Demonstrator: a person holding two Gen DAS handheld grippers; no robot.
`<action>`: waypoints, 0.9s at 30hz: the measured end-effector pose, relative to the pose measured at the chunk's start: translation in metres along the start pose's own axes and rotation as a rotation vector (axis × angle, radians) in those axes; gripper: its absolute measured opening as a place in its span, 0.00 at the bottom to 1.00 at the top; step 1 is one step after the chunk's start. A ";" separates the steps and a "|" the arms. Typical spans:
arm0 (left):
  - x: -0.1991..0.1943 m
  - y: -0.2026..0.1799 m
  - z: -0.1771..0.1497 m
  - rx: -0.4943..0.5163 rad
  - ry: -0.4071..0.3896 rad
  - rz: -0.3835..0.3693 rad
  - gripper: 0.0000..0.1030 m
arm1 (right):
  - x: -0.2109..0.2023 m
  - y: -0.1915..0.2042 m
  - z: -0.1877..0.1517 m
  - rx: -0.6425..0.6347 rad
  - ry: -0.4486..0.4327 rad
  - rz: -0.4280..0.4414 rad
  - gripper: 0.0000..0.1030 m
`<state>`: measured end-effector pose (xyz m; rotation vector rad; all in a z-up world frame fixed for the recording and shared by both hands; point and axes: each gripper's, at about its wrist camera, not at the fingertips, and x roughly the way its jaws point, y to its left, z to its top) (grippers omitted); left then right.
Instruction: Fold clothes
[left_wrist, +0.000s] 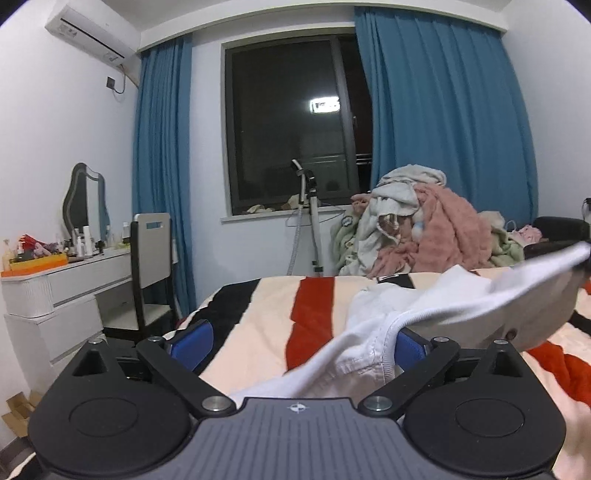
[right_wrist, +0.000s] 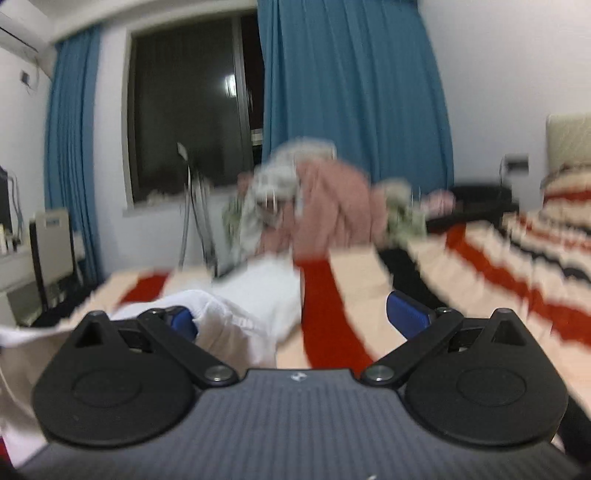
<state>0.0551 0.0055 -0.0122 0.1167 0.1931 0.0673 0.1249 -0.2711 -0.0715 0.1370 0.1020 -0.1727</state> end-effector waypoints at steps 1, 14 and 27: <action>-0.001 -0.002 -0.001 0.006 0.000 -0.012 0.97 | -0.006 0.000 0.004 0.000 -0.027 -0.001 0.99; 0.023 -0.057 -0.039 0.302 0.070 -0.068 0.97 | -0.017 0.002 0.011 -0.033 -0.062 -0.007 0.99; 0.011 0.019 -0.018 -0.040 0.171 -0.004 1.00 | 0.002 -0.008 -0.003 -0.074 0.027 -0.096 0.99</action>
